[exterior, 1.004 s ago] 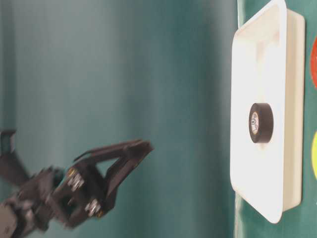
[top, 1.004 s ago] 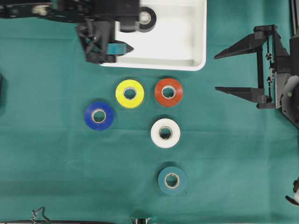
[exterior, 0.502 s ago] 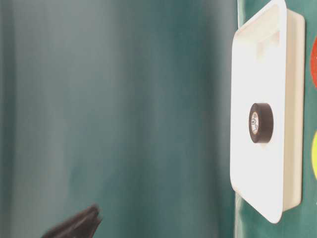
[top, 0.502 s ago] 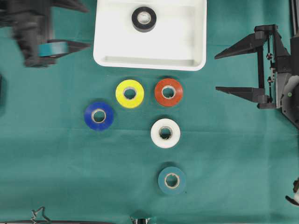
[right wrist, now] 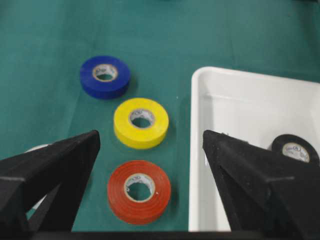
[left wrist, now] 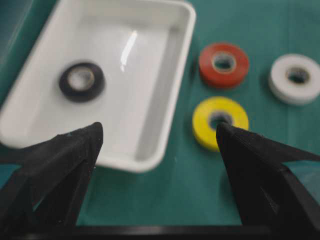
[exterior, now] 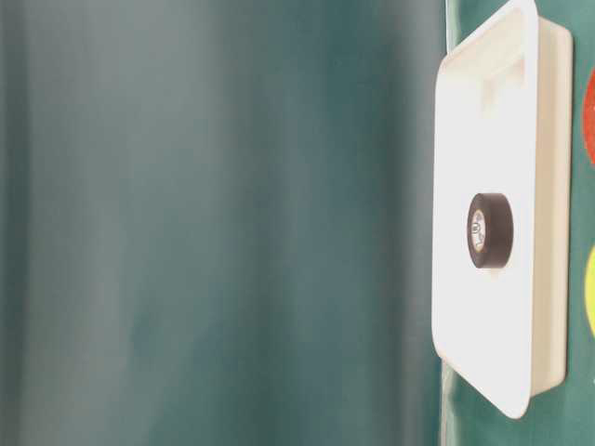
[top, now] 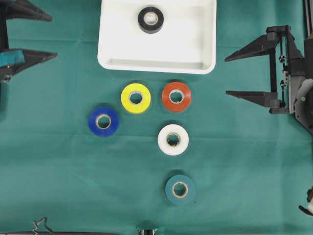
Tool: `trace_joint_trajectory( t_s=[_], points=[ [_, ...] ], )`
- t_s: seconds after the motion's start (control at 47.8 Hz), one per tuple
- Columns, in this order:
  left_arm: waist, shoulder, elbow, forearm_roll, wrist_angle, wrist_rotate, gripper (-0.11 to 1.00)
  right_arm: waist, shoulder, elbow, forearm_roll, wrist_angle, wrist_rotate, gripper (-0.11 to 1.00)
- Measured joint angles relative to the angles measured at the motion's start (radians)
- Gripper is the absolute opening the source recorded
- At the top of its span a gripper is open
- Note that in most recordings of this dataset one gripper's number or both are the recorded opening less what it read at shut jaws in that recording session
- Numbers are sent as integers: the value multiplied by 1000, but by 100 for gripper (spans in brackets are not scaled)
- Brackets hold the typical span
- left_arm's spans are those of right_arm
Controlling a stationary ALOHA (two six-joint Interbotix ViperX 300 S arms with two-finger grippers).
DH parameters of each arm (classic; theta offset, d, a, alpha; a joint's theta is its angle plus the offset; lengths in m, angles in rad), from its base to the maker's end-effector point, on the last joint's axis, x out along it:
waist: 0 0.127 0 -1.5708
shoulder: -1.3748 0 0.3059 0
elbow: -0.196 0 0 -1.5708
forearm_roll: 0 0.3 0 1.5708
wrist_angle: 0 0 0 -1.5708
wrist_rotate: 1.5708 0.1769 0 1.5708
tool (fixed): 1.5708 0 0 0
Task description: Pick up the tape from a random location and place it into the white case.
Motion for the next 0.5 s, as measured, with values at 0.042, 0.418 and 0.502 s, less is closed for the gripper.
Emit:
trace_joint_trajectory(
  t_s=[0.042, 0.418, 0.502],
  points=[
    [-5, -6, 21, -2, -11, -6, 99, 0, 0, 0, 0, 3, -2, 93],
    [-18, -44, 83, -3, -58, -9, 98, 0, 0, -2, 0, 3, 2, 93],
    [-18, -46, 83, -2, -58, -9, 98, 0, 0, 0, 0, 3, 2, 93]
  ],
)
